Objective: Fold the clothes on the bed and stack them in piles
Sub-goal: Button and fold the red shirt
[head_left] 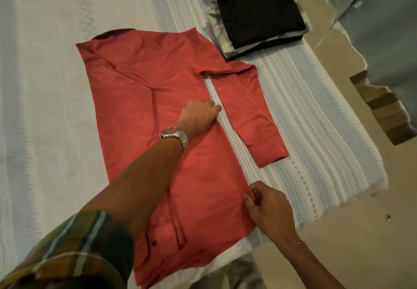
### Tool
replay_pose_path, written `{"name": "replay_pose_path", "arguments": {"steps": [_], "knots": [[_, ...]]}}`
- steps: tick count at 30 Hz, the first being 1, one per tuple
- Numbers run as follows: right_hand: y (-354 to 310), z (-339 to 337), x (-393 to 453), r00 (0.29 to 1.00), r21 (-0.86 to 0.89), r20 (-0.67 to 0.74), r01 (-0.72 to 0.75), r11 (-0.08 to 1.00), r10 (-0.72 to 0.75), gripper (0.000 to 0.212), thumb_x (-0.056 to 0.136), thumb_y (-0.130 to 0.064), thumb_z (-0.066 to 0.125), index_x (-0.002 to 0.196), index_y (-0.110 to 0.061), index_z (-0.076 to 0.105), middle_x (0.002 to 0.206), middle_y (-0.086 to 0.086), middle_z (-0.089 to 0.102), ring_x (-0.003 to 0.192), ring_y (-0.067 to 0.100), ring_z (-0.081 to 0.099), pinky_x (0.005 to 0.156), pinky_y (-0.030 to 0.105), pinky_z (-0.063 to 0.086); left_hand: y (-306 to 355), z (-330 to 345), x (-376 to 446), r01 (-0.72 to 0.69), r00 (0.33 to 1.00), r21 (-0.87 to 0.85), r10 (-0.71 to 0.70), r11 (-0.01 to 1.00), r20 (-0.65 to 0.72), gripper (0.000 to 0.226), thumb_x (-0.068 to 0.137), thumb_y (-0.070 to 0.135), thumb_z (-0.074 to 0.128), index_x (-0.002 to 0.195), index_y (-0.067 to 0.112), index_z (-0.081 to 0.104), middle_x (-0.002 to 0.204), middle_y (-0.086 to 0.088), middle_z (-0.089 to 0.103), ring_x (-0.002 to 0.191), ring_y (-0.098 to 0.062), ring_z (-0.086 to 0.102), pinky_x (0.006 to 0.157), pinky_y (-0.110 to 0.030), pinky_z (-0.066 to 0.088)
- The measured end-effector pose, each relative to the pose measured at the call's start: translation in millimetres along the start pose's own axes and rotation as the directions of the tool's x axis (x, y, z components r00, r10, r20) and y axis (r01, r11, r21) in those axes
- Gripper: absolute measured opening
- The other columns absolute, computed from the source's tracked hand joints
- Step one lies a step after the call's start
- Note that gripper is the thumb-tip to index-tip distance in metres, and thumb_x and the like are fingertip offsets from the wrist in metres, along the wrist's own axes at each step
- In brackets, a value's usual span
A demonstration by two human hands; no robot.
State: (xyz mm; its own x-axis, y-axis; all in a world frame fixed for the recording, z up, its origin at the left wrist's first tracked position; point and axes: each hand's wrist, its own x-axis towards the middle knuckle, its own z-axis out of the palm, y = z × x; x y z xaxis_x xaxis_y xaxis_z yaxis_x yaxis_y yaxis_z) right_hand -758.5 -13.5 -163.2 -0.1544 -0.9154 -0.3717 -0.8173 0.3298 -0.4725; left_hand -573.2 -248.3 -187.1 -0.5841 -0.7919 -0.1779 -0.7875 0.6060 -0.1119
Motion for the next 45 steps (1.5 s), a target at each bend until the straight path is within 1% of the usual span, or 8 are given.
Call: {"name": "replay_pose_path", "arguments": {"steps": [8, 21, 24, 28, 34, 38, 41, 45], "knots": [[-45.1, 21.6, -49.1, 0.801, -0.304, -0.214, 0.490, 0.817, -0.559, 0.028, 0.082, -0.016, 0.075, 0.109, -0.012, 0.073, 0.079, -0.002, 0.060, 0.055, 0.015, 0.053, 0.041, 0.028, 0.042, -55.3, -22.1, -48.0, -0.123, 0.966, 0.082, 0.139, 0.989, -0.217, 0.013, 0.081, 0.011, 0.070, 0.084, 0.011, 0.058, 0.071, -0.008, 0.064, 0.052, -0.033, 0.063, 0.040, -0.030, 0.030], [-104.0, 107.9, -71.8, 0.843, -0.334, 0.168, 0.537, 0.775, -0.511, 0.065, 0.041, -0.011, 0.098, 0.103, -0.011, 0.078, 0.084, 0.001, 0.066, 0.047, 0.014, 0.059, 0.034, 0.028, 0.046, -87.3, 24.0, -151.8, 0.086, 0.991, 0.070, -0.077, 0.994, -0.113, 0.021, 0.070, 0.010, 0.083, 0.070, 0.015, 0.062, 0.061, -0.004, 0.062, 0.046, -0.027, 0.060, 0.042, -0.026, 0.038], [-97.5, 115.4, -70.8, 0.846, -0.298, 0.250, 0.530, 0.794, -0.472, 0.052, 0.061, -0.020, 0.092, 0.109, -0.016, 0.074, 0.090, 0.000, 0.068, 0.049, 0.015, 0.061, 0.039, 0.029, 0.050, -78.1, 33.1, -157.1, 0.162, 0.985, 0.073, -0.156, 0.984, -0.080, 0.016, 0.072, 0.012, 0.080, 0.073, 0.015, 0.065, 0.070, -0.004, 0.063, 0.058, -0.028, 0.062, 0.044, -0.029, 0.040], [-97.6, 101.9, -54.4, 0.882, -0.197, 0.183, 0.465, 0.863, -0.434, 0.048, 0.098, -0.061, 0.039, 0.095, -0.025, 0.070, 0.084, -0.005, 0.066, 0.065, 0.016, 0.062, 0.055, 0.031, 0.051, -65.9, 33.7, -154.5, 0.239, 0.964, 0.068, -0.228, 0.969, -0.137, 0.011, 0.076, 0.019, 0.073, 0.071, 0.015, 0.064, 0.081, -0.006, 0.061, 0.077, -0.027, 0.057, 0.055, -0.034, 0.039], [-126.2, 104.1, 32.5, 0.684, -0.206, -0.108, 0.695, 0.689, -0.722, 0.011, 0.101, -0.019, 0.060, 0.103, -0.010, 0.066, 0.098, 0.007, 0.059, 0.089, 0.026, 0.053, 0.075, 0.039, 0.048, -32.4, 48.3, -118.5, 0.105, 0.949, -0.184, -0.154, 0.977, -0.274, 0.023, 0.087, 0.017, 0.064, 0.107, 0.006, 0.064, 0.109, -0.016, 0.062, 0.097, -0.031, 0.057, 0.084, -0.041, 0.045], [-101.2, 124.3, 52.7, 0.619, -0.297, 0.170, 0.774, 0.559, -0.767, 0.048, 0.106, -0.035, 0.045, 0.145, -0.008, 0.050, 0.150, 0.017, 0.048, 0.143, 0.032, 0.039, 0.117, 0.049, 0.033, -37.4, 74.6, -114.5, 0.243, 0.965, -0.244, -0.260, 0.939, -0.039, 0.062, 0.108, 0.037, 0.036, 0.157, 0.001, 0.024, 0.166, -0.019, 0.019, 0.154, -0.030, 0.020, 0.125, -0.039, 0.019], [-64.4, 120.0, 16.8, 0.590, -0.315, 0.375, 0.806, 0.500, -0.715, 0.074, 0.104, -0.056, 0.033, 0.162, -0.011, 0.021, 0.169, 0.018, 0.010, 0.157, 0.034, 0.002, 0.126, 0.054, 0.007, -35.5, 85.5, -118.7, 0.261, 0.960, -0.221, -0.276, 0.940, -0.038, 0.069, 0.108, 0.046, 0.020, 0.160, 0.002, 0.009, 0.169, -0.016, 0.004, 0.157, -0.027, 0.004, 0.127, -0.039, 0.011], [-47.2, 111.9, -12.8, 0.544, -0.268, 0.453, 0.839, 0.474, -0.706, 0.084, 0.100, -0.070, 0.030, 0.161, -0.014, 0.023, 0.170, 0.015, 0.011, 0.157, 0.034, 0.003, 0.126, 0.055, 0.005, -30.2, 89.3, -117.7, 0.293, 0.949, -0.268, -0.313, 0.918, -0.037, 0.070, 0.107, 0.046, 0.021, 0.160, 0.002, 0.009, 0.169, -0.018, 0.002, 0.157, -0.030, 0.002, 0.127, -0.041, 0.010]]}}
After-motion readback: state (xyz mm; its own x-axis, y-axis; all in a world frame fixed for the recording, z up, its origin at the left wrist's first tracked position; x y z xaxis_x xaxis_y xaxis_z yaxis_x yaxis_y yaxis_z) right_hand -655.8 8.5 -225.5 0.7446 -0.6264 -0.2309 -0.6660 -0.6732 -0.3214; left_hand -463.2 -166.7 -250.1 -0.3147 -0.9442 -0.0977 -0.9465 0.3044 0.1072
